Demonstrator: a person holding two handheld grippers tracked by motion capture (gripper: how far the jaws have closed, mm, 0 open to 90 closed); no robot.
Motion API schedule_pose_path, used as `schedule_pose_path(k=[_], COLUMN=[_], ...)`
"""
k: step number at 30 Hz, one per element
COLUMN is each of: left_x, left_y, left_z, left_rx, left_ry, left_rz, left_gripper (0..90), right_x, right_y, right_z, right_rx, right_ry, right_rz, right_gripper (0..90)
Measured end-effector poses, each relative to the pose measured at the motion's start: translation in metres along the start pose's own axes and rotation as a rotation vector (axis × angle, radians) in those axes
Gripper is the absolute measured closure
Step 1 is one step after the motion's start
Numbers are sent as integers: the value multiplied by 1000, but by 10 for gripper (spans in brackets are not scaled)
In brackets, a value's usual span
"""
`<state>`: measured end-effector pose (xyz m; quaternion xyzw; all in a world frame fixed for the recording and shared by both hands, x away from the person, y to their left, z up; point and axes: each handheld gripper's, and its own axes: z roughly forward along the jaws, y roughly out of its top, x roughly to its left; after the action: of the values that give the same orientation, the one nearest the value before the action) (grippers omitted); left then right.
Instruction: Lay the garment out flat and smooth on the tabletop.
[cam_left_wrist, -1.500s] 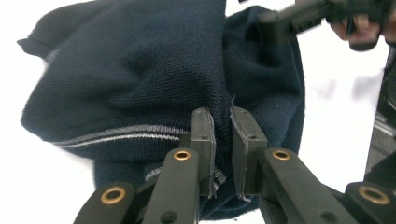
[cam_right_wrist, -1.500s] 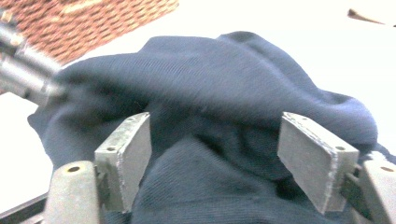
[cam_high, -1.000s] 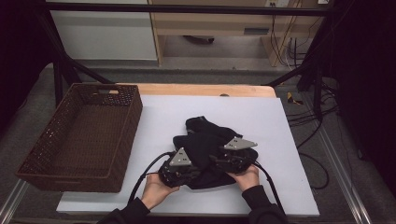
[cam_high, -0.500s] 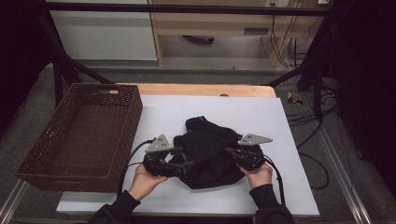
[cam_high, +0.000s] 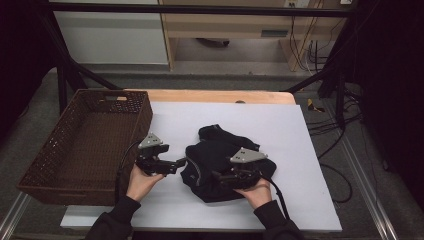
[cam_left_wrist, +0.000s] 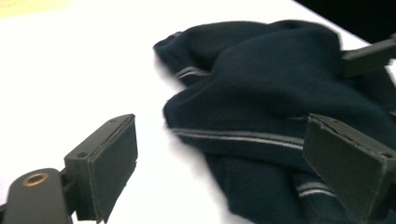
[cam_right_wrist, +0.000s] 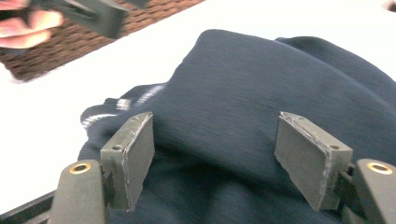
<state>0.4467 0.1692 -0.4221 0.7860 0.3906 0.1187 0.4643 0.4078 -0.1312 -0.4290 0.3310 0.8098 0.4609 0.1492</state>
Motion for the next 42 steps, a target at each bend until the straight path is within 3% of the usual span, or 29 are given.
schedule_pose_path(k=[2,4,8,10,14,22,27,31,35,40,42], left_x=[1,1,0,0,0,-4,-11,-18,-21,-17,-14], left_y=[-1,-2,-2,-2,-2,-2,-4,-8,-14,-20,-21], left_z=[1,2,4,4,2,3,9,18,28,36,40], left_rx=[14,21,26,28,31,27,58,97,137,167,190], left_ry=[18,14,4,7,5,-16,-62,-92,-109,-147,-165], left_rz=[9,6,7,9,16,9,33,55,81,44,27], left_gripper=[94,94,94,94,94,97,116,153,215,338,393], right_x=[7,11,12,10,1,-32,-56,-71,-86,-94,-93], right_y=[2,1,0,2,5,8,0,-9,-21,-34,-34], right_z=[4,8,13,10,-2,-53,-76,-81,-79,-68,-67], right_rx=[-7,-2,33,48,45,-40,-57,-44,5,80,77], right_ry=[9,14,58,63,54,-59,-137,-182,-212,-202,-199], right_rz=[-23,-42,-72,-72,-43,13,63,91,115,136,139], right_gripper=[290,346,746,835,853,857,858,858,857,842,821])
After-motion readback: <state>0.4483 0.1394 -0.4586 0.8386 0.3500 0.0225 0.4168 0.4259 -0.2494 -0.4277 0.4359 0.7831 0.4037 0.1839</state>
